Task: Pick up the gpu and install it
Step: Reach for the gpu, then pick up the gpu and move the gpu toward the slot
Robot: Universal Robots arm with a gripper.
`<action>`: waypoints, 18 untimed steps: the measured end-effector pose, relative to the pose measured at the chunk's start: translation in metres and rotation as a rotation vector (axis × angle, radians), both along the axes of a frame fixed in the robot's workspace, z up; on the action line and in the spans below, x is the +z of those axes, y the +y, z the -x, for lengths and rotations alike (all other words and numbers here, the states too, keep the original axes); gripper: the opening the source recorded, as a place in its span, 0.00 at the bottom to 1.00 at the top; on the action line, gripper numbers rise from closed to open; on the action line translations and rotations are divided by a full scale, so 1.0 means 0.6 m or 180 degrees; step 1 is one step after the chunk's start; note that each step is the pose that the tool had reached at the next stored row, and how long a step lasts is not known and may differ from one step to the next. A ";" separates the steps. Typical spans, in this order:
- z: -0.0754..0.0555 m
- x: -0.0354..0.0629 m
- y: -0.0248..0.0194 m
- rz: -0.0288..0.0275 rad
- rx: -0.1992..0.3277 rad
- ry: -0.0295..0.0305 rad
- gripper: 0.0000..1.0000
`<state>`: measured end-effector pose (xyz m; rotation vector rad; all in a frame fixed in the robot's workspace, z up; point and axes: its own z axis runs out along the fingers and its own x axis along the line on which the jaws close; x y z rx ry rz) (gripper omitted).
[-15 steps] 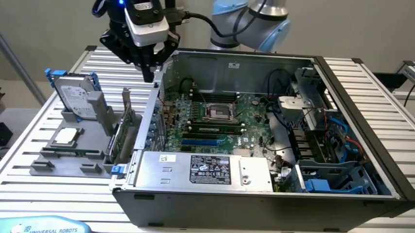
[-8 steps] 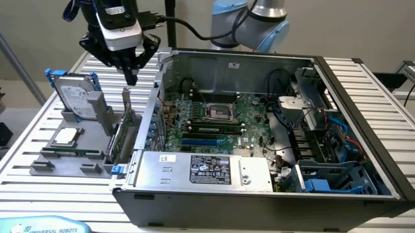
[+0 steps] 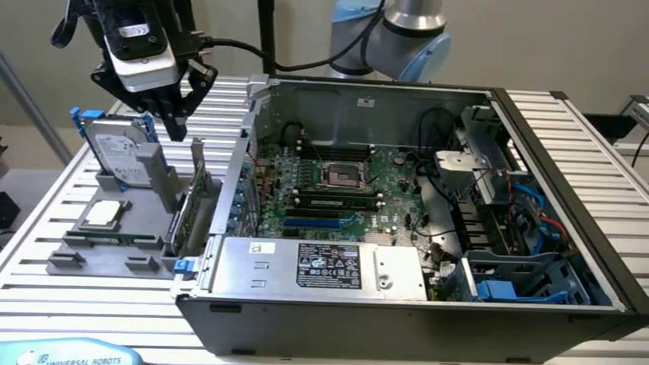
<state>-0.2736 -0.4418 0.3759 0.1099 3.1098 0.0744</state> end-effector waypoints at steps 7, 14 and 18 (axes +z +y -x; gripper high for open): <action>0.021 -0.006 0.0000 0.0002 0.0000 0.0000 0.11; 0.021 -0.006 0.0000 0.0003 0.0000 0.0000 0.11; 0.021 -0.006 0.0000 0.0003 0.0000 0.0000 0.11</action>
